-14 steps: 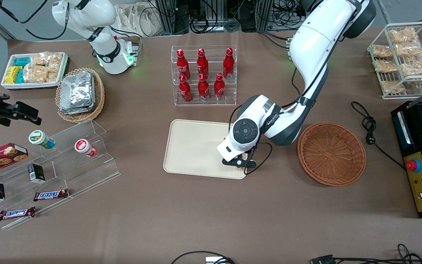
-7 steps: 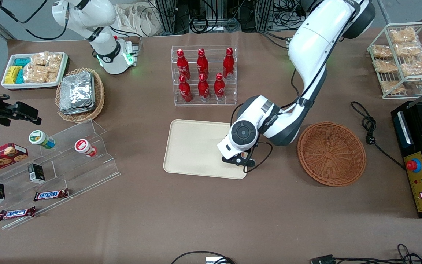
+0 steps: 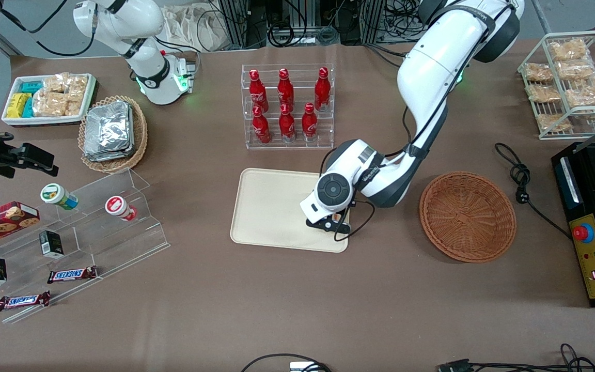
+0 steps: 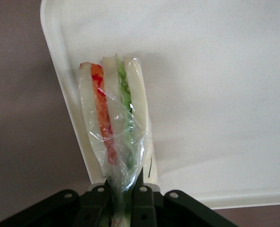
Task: Place sandwich from basket to tray
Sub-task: 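Lower the sandwich onto the tray and open the left gripper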
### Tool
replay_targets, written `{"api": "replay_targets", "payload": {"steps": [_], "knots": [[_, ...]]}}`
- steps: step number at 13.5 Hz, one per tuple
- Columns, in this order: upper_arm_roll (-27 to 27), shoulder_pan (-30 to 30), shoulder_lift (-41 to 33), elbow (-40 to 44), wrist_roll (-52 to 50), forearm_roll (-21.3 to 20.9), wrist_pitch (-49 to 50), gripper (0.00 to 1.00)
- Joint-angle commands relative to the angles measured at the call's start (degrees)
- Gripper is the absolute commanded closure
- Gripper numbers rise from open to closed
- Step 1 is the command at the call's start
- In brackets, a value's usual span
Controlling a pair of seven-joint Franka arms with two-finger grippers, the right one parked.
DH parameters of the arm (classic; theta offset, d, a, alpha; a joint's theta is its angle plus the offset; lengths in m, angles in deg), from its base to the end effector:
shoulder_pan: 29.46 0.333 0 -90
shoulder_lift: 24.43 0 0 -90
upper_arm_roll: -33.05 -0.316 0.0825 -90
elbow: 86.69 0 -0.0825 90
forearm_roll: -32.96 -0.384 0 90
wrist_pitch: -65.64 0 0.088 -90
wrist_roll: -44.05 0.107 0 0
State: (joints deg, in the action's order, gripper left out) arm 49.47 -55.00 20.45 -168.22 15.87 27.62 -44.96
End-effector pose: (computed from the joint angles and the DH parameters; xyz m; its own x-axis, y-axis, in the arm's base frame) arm 0.5454 -0.4352 0.2259 0.9373 -0.2181 -0.2719 -0.2280 -0.9737 -0.0049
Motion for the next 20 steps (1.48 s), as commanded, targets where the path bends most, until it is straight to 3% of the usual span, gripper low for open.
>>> {"api": "replay_targets", "payload": {"steps": [1,10,16,18,20], "knots": [[-0.24,-0.39,0.91,0.5,-0.38,-1.07,-0.58,0.01],[-0.24,0.66,-3.2,1.73,-0.65,0.07,-1.56,0.0],[-0.16,8.9,-15.85,1.38,-0.03,1.46,8.1,0.0],[-0.24,12.78,-19.9,1.38,3.63,4.01,10.83,0.0],[-0.33,16.81,-23.42,1.55,7.34,3.85,13.72,0.0]]}}
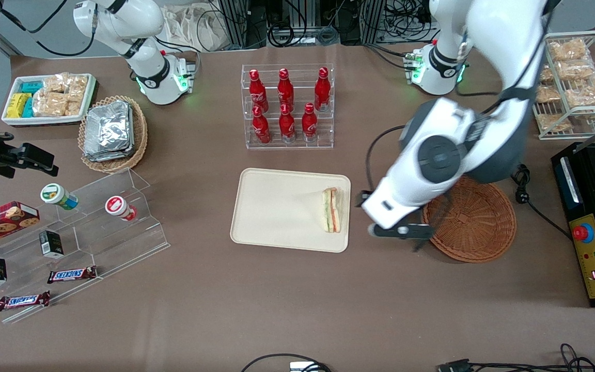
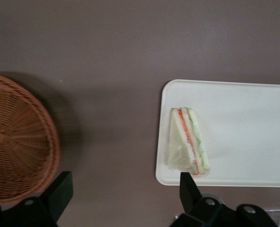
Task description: Place sandwich from basket to tray
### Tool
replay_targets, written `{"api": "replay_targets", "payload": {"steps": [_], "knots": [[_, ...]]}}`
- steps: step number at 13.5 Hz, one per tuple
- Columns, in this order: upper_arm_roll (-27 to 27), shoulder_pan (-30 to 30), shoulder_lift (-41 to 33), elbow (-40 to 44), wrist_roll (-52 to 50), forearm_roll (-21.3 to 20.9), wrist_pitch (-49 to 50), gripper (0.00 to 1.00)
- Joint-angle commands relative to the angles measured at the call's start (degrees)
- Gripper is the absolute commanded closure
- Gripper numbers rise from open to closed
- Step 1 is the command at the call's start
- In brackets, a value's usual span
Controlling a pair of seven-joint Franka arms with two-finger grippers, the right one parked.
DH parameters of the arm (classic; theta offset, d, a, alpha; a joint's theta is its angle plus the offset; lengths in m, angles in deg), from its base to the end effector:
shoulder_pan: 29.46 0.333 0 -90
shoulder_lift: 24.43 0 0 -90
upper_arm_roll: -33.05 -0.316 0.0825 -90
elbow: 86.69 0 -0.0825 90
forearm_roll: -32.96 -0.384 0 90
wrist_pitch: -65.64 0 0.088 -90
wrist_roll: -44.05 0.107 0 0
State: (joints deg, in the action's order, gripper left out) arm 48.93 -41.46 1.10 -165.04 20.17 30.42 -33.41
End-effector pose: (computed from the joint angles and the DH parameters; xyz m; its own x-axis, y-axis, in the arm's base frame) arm 0.6179 -0.2846 0.4654 0.9940 -0.0581 -0.0926 -0.0545 -0.9977 0.0409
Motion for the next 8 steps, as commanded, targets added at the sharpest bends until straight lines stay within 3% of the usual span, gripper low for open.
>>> {"api": "replay_targets", "payload": {"steps": [1,8], "knots": [[0.12,4.69,-5.57,-1.63,3.23,0.78,3.93,0.0],[-0.76,14.09,-12.52,-0.4,17.19,-0.01,11.94,0.0]]}}
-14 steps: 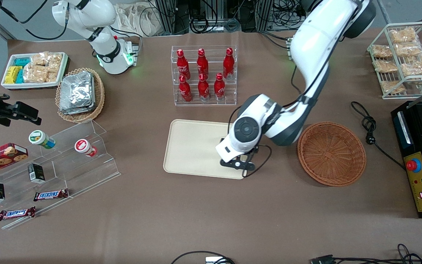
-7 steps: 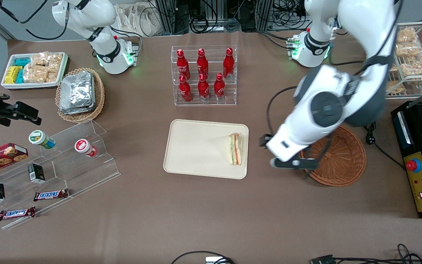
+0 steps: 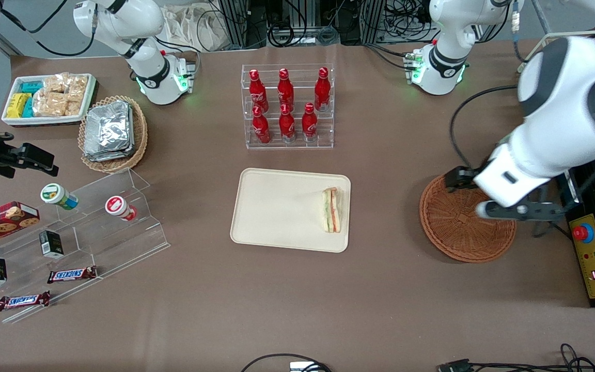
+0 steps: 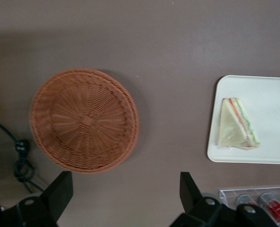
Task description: Place sandwich from basket to tray
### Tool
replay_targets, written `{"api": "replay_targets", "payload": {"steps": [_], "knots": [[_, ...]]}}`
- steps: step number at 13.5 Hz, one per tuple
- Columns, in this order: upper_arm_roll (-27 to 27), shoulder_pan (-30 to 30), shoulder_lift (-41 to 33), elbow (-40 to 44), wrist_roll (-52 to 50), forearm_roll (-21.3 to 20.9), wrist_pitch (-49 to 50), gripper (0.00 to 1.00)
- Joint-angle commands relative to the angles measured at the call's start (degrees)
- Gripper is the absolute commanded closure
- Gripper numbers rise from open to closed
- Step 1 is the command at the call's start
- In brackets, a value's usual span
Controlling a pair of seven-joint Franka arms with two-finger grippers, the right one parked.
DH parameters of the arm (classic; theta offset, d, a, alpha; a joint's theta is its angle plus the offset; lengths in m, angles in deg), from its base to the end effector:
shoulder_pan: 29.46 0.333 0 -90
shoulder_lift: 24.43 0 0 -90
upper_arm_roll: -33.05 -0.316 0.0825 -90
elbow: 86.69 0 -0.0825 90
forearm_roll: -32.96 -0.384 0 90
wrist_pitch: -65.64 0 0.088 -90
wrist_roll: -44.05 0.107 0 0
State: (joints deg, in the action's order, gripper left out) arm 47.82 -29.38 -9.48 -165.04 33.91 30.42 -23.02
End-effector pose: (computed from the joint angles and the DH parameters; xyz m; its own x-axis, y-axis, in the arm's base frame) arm 0.6123 -0.1341 0.5680 0.9944 -0.0741 -0.0752 -0.0736 -0.9972 0.0084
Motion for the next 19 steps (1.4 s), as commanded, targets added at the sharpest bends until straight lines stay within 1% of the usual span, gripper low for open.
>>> {"api": "replay_targets", "payload": {"steps": [1,9,13,14,15,16,17,19], "knots": [[0.35,2.81,-2.38,-0.48,4.42,-0.01,3.47,0.0],[0.35,3.17,-4.23,-1.98,4.52,-0.01,8.32,0.0],[0.17,3.08,-6.86,-5.84,4.52,-0.1,8.24,0.0],[-0.96,2.56,-7.48,-6.45,4.61,-0.1,8.23,0.0],[-3.58,1.25,-7.74,-6.64,5.83,0.08,8.23,0.0],[-7.26,-1.29,-8.53,-7.42,9.75,0.25,7.89,0.0],[-10.43,-2.53,-9.06,-8.47,12.58,0.95,7.1,0.0],[-11.34,-2.11,-11.43,-11.98,14.62,1.13,4.73,0.0]]}}
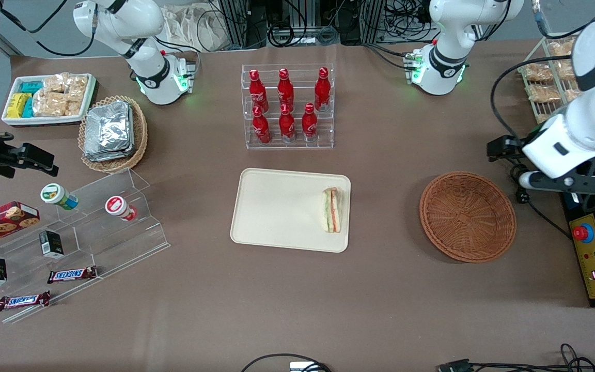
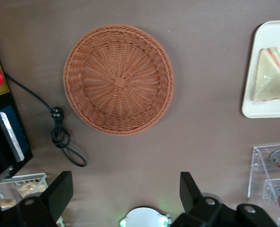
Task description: Place sandwich from basket to tray
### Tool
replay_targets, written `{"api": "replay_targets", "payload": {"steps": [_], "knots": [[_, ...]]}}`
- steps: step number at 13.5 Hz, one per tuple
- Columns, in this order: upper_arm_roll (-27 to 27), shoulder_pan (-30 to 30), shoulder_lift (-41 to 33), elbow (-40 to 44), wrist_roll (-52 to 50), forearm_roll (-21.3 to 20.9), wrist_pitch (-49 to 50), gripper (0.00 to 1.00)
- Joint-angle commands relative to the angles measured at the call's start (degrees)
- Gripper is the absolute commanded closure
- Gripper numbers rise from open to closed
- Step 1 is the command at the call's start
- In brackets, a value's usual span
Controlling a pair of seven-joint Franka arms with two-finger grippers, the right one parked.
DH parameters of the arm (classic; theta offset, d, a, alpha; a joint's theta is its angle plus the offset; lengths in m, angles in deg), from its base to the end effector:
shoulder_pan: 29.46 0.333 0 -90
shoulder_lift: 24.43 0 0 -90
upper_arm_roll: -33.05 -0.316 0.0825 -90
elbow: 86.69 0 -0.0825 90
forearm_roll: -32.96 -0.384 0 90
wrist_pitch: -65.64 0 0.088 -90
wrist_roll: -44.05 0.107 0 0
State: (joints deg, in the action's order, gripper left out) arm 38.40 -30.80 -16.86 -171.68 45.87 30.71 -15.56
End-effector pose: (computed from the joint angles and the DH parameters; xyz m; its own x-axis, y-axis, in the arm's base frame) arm 0.5728 -0.0590 0.5787 0.9701 -0.1413 -0.1971 -0.1483 -0.9887 -0.0207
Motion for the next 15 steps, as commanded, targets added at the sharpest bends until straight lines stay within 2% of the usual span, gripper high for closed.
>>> {"api": "replay_targets", "payload": {"steps": [1,3,15], "knots": [[-1.84,-0.51,-6.14,-8.4,2.66,0.93,-5.0,0.0],[-1.57,-0.42,-8.53,-12.2,2.57,0.93,-7.83,0.0],[-1.75,-0.6,-7.22,-8.87,2.75,0.84,-7.31,0.0]]}}
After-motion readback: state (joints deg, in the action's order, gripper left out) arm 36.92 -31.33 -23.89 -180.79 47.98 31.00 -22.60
